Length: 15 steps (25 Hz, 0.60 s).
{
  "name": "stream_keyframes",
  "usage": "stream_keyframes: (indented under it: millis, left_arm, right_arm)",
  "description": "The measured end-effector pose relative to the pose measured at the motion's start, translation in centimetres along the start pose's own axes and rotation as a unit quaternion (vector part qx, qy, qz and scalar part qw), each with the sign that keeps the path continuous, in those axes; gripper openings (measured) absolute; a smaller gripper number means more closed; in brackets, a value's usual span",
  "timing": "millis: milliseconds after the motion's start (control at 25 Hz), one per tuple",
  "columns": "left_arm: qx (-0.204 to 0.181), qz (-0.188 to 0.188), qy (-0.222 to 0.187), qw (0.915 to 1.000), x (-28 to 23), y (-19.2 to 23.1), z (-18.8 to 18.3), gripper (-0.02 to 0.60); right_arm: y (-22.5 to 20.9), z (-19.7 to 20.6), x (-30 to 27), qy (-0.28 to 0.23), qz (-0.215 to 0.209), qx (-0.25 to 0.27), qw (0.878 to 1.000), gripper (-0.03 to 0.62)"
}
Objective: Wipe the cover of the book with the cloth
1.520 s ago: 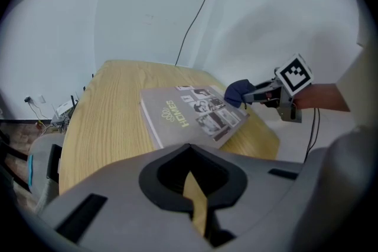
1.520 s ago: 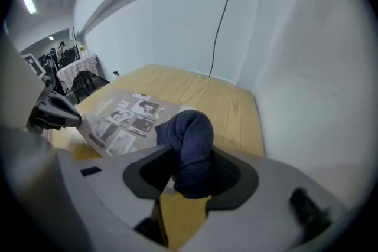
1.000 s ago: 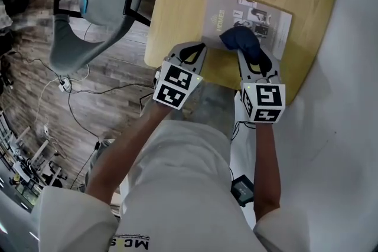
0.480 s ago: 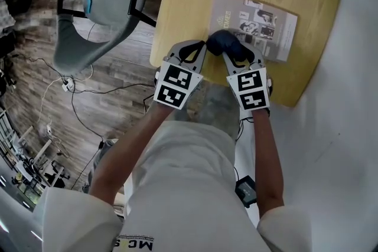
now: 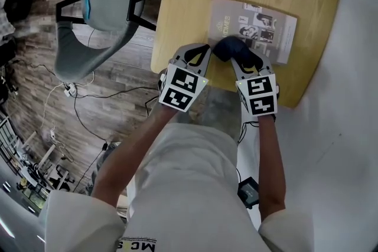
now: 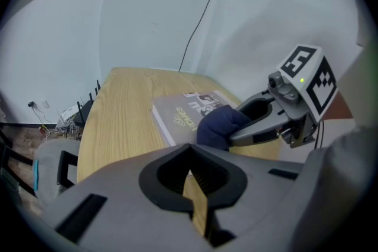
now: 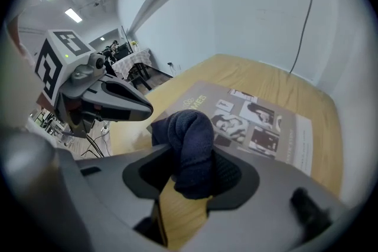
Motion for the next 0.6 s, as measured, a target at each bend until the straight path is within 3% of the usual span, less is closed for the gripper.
stream_keyframes:
  millis: [600]
  left_arm:
    - [-0.03, 0.014, 0.041, 0.9986, -2.5, -0.7, 0.7, 0.009]
  right_arm:
    - [-9.8, 7.0, 2.7, 0.038, 0.092, -0.076, 0.992, 0.181]
Point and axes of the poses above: the fingertips, and each gripper's own axes: x backward along the fingers, y to its left, z out of its underside, the point moved 2 cm from there along x, backward along the fingers, and after that the axes turned 10 degrees about z, right-handed, at the moved point
